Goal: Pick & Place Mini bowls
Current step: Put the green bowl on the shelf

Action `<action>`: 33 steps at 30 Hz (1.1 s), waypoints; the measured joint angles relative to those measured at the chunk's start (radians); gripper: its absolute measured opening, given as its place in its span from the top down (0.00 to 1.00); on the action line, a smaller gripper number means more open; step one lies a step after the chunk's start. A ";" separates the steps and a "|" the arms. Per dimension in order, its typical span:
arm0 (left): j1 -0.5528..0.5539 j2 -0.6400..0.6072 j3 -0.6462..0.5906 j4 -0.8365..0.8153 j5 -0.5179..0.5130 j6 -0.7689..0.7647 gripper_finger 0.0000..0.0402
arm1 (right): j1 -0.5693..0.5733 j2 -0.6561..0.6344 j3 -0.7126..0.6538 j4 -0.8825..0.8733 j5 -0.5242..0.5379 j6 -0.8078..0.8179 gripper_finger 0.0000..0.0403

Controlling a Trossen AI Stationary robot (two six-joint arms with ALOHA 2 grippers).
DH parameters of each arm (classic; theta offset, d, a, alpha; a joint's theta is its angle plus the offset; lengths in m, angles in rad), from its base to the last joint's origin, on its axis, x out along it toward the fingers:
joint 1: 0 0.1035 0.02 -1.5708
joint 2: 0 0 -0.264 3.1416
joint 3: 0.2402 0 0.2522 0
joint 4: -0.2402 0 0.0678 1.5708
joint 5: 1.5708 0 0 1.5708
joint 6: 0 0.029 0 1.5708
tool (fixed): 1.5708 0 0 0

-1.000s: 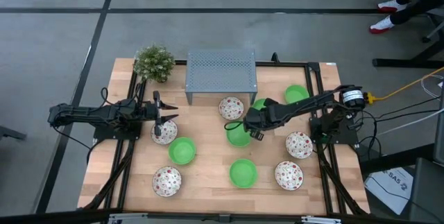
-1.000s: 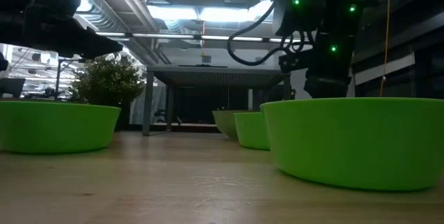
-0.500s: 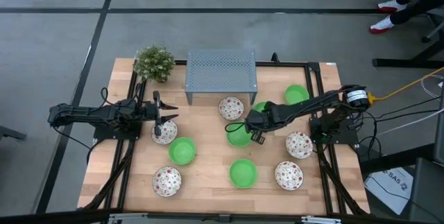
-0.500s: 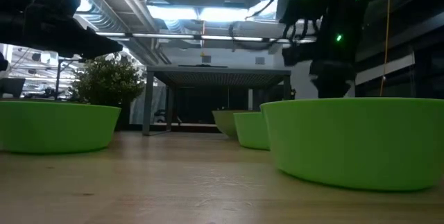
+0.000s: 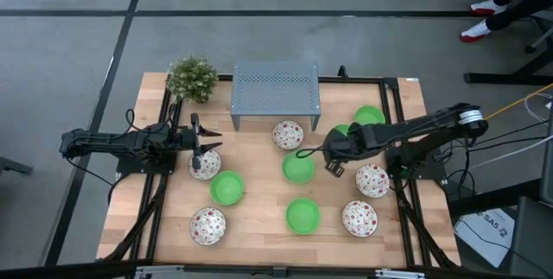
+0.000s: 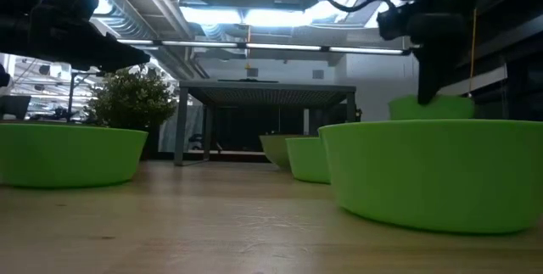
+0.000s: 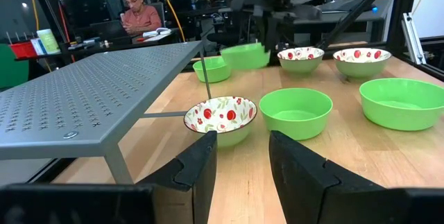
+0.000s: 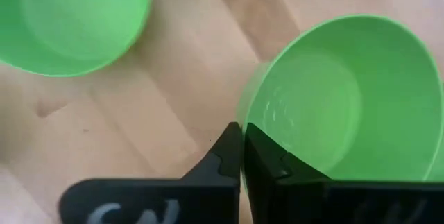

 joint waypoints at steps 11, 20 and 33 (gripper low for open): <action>0.000 0.000 0.000 0.000 0.000 0.000 0.68 | -0.042 -0.122 0.029 -0.167 0.089 -0.014 0.99; 0.000 0.000 0.000 0.000 0.000 0.000 0.68 | -0.170 -0.124 0.214 -0.226 0.254 -0.279 0.99; 0.000 0.000 0.000 0.000 0.000 0.000 0.68 | -0.368 -0.123 0.484 -0.038 0.351 -0.836 0.98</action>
